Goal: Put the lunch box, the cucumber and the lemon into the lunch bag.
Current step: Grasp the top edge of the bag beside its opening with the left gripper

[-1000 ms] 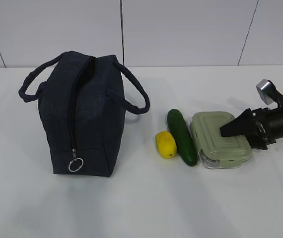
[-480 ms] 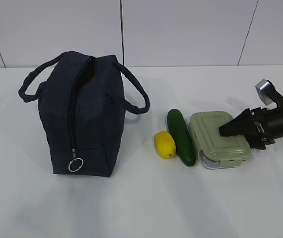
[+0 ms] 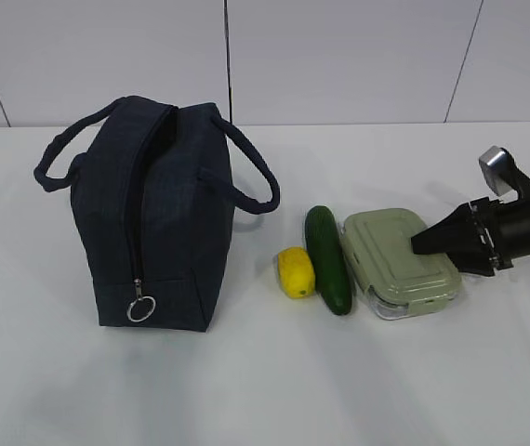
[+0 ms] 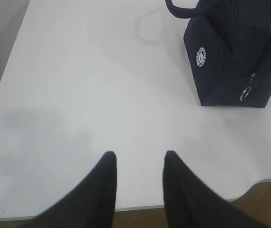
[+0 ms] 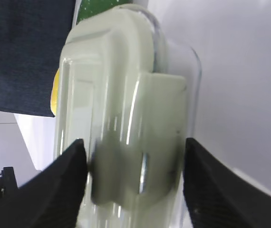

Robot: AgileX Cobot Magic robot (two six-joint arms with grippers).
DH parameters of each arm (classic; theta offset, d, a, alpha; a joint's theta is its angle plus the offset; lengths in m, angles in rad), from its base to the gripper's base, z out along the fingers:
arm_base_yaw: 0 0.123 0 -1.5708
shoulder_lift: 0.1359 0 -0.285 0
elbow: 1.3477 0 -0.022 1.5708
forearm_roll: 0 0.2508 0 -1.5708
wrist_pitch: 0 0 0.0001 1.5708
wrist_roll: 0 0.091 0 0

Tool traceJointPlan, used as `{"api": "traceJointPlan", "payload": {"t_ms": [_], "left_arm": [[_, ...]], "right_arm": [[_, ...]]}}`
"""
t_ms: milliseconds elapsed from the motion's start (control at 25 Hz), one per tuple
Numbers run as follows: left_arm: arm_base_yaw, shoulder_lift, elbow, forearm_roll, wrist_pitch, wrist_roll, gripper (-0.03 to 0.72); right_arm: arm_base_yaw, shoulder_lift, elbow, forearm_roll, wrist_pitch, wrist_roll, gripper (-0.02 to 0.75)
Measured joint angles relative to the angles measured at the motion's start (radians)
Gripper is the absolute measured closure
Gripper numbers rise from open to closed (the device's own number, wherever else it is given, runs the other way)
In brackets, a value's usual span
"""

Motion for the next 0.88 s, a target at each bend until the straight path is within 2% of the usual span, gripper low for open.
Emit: {"api": "traceJointPlan", "payload": {"t_ms": [160,440,600,760,880], "left_arm": [[0.0,0.0,0.0,0.002,0.0,0.0,0.452],[0.0,0.051,-0.029,0.005,-0.001,0.0,0.452],[0.0,0.234,-0.084,-0.053,-0.002,0.019,0.452],[0.0,0.456,-0.168,-0.169,-0.01,0.107,0.452],[0.0,0.61,-0.238,-0.212,-0.036,0.135,0.449]], "right_arm": [[0.0,0.0,0.0,0.005,0.005,0.008,0.33],[0.0,0.0,0.0,0.005,0.006,0.011,0.335],[0.0,0.0,0.0,0.005,0.006,0.016,0.337],[0.0,0.0,0.0,0.005,0.006,0.016,0.337],[0.0,0.0,0.0,0.005,0.006,0.021,0.337]]}}
